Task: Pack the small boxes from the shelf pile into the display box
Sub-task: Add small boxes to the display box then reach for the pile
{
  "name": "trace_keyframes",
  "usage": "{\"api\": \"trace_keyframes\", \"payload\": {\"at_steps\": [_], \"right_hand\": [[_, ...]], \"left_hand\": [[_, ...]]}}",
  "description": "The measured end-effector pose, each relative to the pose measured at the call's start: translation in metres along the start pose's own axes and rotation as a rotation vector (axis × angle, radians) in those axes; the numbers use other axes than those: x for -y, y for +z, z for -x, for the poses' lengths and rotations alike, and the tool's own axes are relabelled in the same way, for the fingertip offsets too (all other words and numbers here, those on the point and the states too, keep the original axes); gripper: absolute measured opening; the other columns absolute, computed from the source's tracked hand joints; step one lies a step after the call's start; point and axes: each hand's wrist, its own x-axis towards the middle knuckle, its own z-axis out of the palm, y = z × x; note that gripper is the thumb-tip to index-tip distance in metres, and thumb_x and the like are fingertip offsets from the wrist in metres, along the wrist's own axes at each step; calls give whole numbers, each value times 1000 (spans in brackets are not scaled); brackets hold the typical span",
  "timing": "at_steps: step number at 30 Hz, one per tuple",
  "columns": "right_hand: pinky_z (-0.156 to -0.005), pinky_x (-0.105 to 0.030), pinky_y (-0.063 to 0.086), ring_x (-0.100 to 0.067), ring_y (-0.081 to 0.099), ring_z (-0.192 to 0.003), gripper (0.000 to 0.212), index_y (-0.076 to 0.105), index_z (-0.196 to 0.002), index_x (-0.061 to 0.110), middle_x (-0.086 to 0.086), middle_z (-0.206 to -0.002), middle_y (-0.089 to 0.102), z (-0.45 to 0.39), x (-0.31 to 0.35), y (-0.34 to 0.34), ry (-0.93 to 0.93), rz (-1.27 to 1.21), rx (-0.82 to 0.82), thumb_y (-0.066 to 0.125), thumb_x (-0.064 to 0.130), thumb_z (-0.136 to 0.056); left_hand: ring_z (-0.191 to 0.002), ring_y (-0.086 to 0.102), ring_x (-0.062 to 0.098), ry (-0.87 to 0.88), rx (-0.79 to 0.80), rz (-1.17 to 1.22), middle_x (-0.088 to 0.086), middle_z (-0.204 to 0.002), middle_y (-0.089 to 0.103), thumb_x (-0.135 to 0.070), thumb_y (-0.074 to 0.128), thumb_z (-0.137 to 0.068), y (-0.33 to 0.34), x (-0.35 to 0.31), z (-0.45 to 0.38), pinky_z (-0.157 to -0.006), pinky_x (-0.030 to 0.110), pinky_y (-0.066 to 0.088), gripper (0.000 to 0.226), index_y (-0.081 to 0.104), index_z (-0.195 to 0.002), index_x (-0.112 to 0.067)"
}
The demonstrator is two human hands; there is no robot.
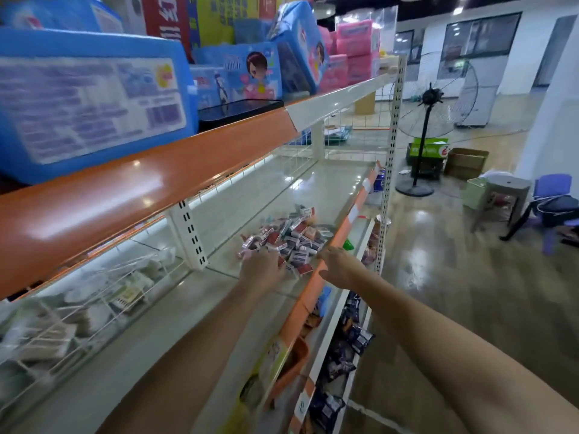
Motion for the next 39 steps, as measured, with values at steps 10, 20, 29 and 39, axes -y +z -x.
{"api": "trace_keyframes", "payload": {"at_steps": [10, 20, 29, 39], "right_hand": [[-100, -40, 41, -27, 49, -119, 34, 56, -126, 14, -10, -131, 52, -132, -39, -8, -291, 32, -57, 46, 14, -94], [-90, -36, 45, -26, 51, -116, 35, 50, -125, 10, -9, -126, 52, -199, -61, 0, -510, 21, -47, 52, 14, -90], [-97, -42, 46, -24, 44, -127, 45, 46, -134, 21, -3, -146, 32, -207, -66, 4, -679, 37, -65, 55, 15, -90], [-88, -30, 44, -21, 54, -108, 33, 52, -116, 14, -5, -120, 55, -205, -67, -5, -748, -265, -65, 63, 17, -85]], "left_hand": [[-103, 58, 26, -229, -71, 136, 9, -116, 60, -38, 57, -89, 29, 4, -93, -82, 34, 47, 42, 54, -121, -11], [-86, 61, 22, -416, -131, 104, 6, -99, 64, -30, 61, -86, 48, 3, -124, -67, 31, 44, 22, 60, -102, -15], [-85, 58, 18, -506, -150, 184, 0, -93, 62, -32, 65, -83, 51, -1, -126, -67, 27, 37, 19, 60, -96, -19], [-81, 62, 5, -566, -340, 734, -11, -91, 61, -17, 72, -79, 24, -13, -93, -58, 16, 48, 31, 51, -98, -29]]}}
